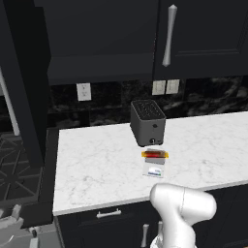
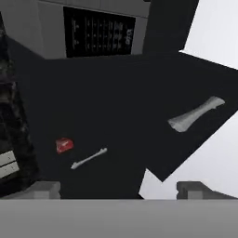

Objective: Pick the bar and place it on the digital scale for weighing, and close the cabinet.

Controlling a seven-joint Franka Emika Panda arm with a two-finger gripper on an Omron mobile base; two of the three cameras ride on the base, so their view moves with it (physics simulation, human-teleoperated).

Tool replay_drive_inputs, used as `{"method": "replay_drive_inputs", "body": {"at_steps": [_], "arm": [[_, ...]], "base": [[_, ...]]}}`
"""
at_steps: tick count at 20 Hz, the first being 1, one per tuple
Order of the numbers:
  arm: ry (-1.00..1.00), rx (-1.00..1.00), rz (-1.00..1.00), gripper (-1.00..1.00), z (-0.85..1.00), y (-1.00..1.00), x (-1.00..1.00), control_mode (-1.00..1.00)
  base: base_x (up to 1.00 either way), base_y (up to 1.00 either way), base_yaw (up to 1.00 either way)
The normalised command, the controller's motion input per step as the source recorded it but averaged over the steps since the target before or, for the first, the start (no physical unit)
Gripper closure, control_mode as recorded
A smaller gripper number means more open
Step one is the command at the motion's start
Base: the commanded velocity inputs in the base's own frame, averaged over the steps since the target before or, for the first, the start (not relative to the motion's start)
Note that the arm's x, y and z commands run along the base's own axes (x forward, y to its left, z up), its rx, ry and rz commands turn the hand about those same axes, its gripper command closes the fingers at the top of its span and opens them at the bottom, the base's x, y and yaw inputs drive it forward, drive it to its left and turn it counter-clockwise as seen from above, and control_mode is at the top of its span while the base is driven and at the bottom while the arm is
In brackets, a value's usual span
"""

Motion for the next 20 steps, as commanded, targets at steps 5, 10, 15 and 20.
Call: {"method": "replay_drive_inputs", "body": {"at_steps": [5,10,15,20], "arm": [[0.26,-0.15,0.01,-1.00,-0.24,0.03,1.00,-1.00],[-0.03,-0.11,0.00,-1.00,-0.12,0.41,0.70,-1.00],[-0.02,-0.04,0.00,-1.00,0.12,0.19,0.44,-1.00],[0.00,0.00,0.00,-1.00,0.19,0.57,0.25,-1.00]], "base": [[0.00,0.00,0.00],[0.00,0.00,0.00],[0.00,0.00,0.00],[0.00,0.00,0.00]]}}
